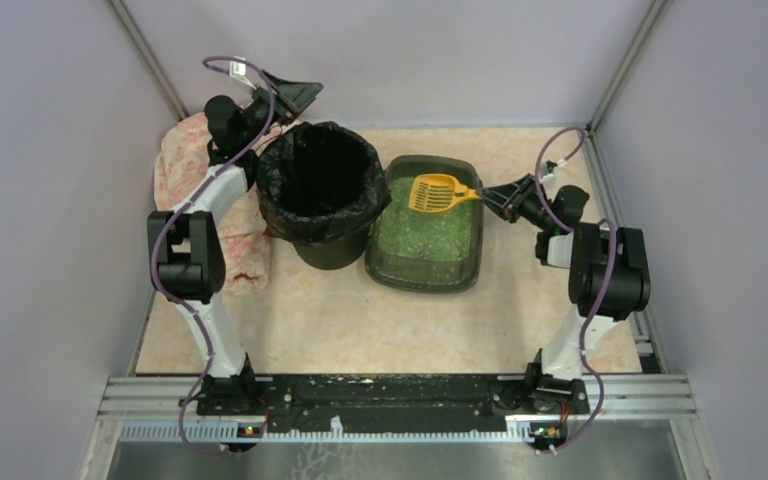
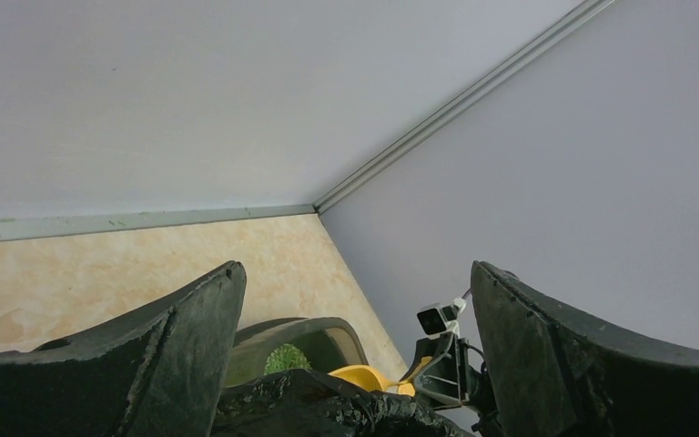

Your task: Clean the litter box

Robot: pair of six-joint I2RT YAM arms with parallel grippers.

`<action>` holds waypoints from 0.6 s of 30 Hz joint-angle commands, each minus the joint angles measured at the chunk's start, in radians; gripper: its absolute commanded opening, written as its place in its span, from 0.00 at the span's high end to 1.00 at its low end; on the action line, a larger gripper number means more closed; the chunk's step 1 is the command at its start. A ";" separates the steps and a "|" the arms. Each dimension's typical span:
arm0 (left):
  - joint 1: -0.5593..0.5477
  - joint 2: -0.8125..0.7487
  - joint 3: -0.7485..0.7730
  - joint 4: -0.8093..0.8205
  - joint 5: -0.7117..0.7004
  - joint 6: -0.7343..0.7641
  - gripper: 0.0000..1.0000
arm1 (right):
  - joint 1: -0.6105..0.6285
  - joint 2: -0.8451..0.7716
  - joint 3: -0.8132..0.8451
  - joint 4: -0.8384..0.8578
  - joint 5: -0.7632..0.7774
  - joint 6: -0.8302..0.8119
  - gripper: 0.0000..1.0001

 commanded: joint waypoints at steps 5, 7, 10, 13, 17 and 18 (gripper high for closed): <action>0.006 0.019 0.011 0.057 0.010 -0.017 0.01 | -0.016 -0.049 0.006 0.012 0.006 -0.040 1.00; 0.009 0.016 0.003 0.058 0.012 -0.019 0.01 | -0.017 -0.064 0.017 -0.043 0.005 -0.080 1.00; 0.013 0.008 -0.011 0.062 0.011 -0.022 0.01 | -0.033 -0.100 0.034 -0.140 0.032 -0.142 1.00; 0.016 0.003 -0.023 0.065 0.013 -0.028 0.01 | -0.023 -0.120 0.062 -0.203 0.017 -0.177 1.00; 0.017 -0.005 -0.036 0.074 0.014 -0.032 0.01 | -0.005 -0.157 0.057 -0.186 -0.003 -0.174 1.00; 0.017 -0.005 -0.038 0.073 0.014 -0.033 0.01 | 0.007 -0.164 0.064 -0.212 -0.017 -0.190 1.00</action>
